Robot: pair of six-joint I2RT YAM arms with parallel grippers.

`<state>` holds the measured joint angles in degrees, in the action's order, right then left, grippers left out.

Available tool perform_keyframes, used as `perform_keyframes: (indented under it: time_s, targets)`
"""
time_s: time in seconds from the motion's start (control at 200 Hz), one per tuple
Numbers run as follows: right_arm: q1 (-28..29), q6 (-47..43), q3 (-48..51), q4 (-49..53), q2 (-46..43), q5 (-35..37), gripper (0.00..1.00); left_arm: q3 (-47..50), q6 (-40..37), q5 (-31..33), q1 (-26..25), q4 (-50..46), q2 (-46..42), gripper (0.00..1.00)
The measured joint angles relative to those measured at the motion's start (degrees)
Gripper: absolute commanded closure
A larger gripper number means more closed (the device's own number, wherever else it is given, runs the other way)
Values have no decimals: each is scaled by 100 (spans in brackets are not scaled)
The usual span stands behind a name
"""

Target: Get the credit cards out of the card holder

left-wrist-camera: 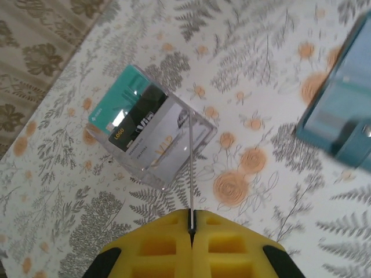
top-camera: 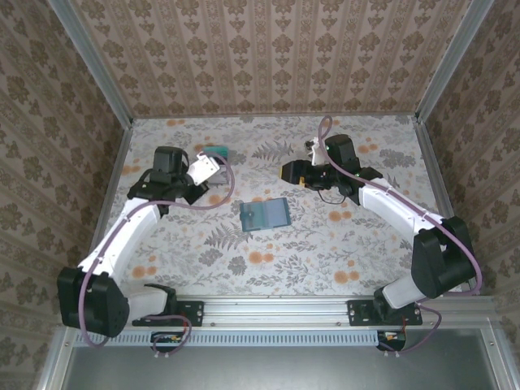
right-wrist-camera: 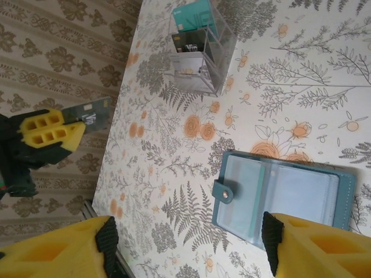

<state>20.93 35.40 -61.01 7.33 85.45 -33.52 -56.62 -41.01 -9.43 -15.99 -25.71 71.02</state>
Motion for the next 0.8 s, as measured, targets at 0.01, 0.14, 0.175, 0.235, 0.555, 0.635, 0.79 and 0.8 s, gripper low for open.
perform_keyframes:
  time_s: [0.01, 0.14, 0.175, 0.235, 0.555, 0.635, 0.79, 0.8]
  targets:
    - [-2, -7, 0, 15, 0, 2, 8, -11, -96, -7, 17, 0, 42, 100]
    - [-7, -85, -4, 188, -2, 37, 0, -157, -1104, -98, 190, 37, 415, 100]
    - [-7, -90, -7, 229, -9, 46, 0, -190, -1331, -116, 219, 70, 507, 100]
    - [-7, -96, -13, 306, -24, 61, 0, -260, -1661, -129, 247, 142, 697, 100]
    - [-7, -70, -131, 518, -83, 166, 0, -802, -3086, 0, 352, 697, 1985, 100]
    - [-9, -70, -190, 623, -83, 188, 0, -973, -3359, 15, 387, 761, 2238, 100]
    - [-11, -70, -310, 691, -83, 192, 0, -1178, -3670, 17, 452, 1014, 2568, 100]
    - [-11, -70, -317, 695, -83, 192, 0, -1187, -3679, 17, 455, 1016, 2577, 100]
